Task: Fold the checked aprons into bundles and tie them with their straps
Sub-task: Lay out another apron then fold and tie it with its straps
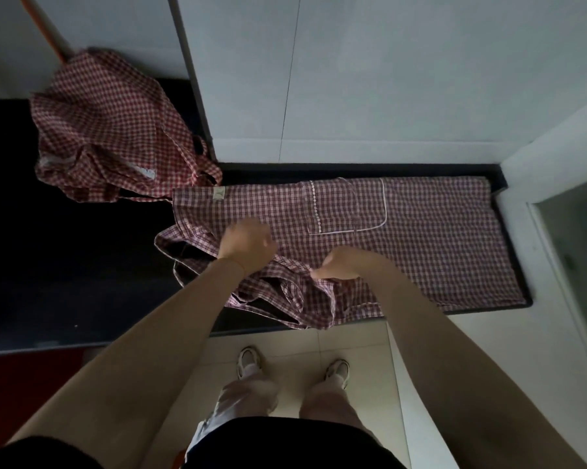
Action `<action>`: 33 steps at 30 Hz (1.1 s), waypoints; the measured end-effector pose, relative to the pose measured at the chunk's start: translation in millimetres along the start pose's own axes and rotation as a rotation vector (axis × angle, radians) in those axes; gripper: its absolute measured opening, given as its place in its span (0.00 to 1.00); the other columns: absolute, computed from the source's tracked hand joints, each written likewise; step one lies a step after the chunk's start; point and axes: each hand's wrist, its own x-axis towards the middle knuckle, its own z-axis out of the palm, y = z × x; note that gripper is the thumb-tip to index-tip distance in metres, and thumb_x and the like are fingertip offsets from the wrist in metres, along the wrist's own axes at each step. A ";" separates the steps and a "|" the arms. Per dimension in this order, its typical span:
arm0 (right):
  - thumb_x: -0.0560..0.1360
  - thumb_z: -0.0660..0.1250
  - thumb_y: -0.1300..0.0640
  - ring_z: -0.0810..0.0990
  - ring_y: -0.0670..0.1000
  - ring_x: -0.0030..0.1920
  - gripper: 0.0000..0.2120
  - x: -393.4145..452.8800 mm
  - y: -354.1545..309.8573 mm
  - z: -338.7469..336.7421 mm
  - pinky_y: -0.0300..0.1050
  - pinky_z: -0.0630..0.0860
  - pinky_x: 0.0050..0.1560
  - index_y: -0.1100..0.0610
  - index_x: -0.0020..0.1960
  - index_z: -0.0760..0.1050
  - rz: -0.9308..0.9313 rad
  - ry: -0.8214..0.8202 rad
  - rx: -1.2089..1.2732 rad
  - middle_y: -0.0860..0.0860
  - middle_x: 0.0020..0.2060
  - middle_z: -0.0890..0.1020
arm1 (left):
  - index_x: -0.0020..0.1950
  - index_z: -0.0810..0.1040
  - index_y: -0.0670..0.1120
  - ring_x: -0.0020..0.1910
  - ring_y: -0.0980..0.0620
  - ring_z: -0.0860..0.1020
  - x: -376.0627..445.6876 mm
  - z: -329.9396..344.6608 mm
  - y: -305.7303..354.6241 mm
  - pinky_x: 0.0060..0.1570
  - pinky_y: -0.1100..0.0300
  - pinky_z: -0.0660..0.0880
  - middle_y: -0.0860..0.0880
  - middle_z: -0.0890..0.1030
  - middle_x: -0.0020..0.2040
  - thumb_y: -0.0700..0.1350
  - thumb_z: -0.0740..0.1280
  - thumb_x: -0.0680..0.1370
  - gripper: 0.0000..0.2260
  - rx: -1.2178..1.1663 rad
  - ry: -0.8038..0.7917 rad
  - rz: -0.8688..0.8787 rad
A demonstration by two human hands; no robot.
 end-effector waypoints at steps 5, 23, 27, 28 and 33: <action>0.80 0.64 0.51 0.74 0.51 0.32 0.16 5.3 5.7 7.1 0.42 0.71 0.33 0.63 0.43 0.78 -0.038 0.380 0.214 0.57 0.35 0.78 | 0.49 0.83 0.53 0.49 0.52 0.79 -23.4 20.4 39.7 0.63 0.50 0.72 0.53 0.82 0.46 0.57 0.63 0.77 0.12 0.042 -0.287 0.201; 0.78 0.64 0.62 0.71 0.51 0.30 0.15 28.9 44.2 40.6 0.40 0.65 0.29 0.58 0.33 0.72 0.245 0.458 0.490 0.52 0.29 0.72 | 0.72 0.69 0.49 0.71 0.47 0.66 -27.4 20.9 41.8 0.71 0.47 0.64 0.48 0.69 0.70 0.52 0.59 0.82 0.19 0.025 -0.068 0.137; 0.78 0.63 0.67 0.77 0.51 0.39 0.04 10.3 45.5 25.9 0.45 0.77 0.45 0.63 0.48 0.76 0.171 0.357 1.371 0.56 0.40 0.77 | 0.69 0.67 0.57 0.70 0.44 0.66 -15.3 36.8 42.2 0.69 0.40 0.63 0.50 0.72 0.69 0.53 0.55 0.83 0.15 0.382 -0.401 0.286; 0.78 0.62 0.68 0.77 0.51 0.39 0.04 5.3 46.7 19.6 0.45 0.77 0.48 0.62 0.48 0.74 0.092 0.327 1.574 0.56 0.40 0.77 | 0.68 0.67 0.57 0.70 0.43 0.66 -13.1 38.7 40.5 0.69 0.38 0.63 0.49 0.71 0.68 0.52 0.56 0.83 0.14 0.446 -0.448 0.291; 0.78 0.62 0.65 0.76 0.51 0.39 0.06 -27.0 47.9 -30.3 0.46 0.77 0.49 0.63 0.55 0.75 -0.244 0.393 2.032 0.53 0.38 0.76 | 0.73 0.66 0.54 0.76 0.42 0.59 -8.1 30.1 48.2 0.72 0.35 0.57 0.44 0.63 0.75 0.48 0.56 0.84 0.17 0.487 -0.520 0.237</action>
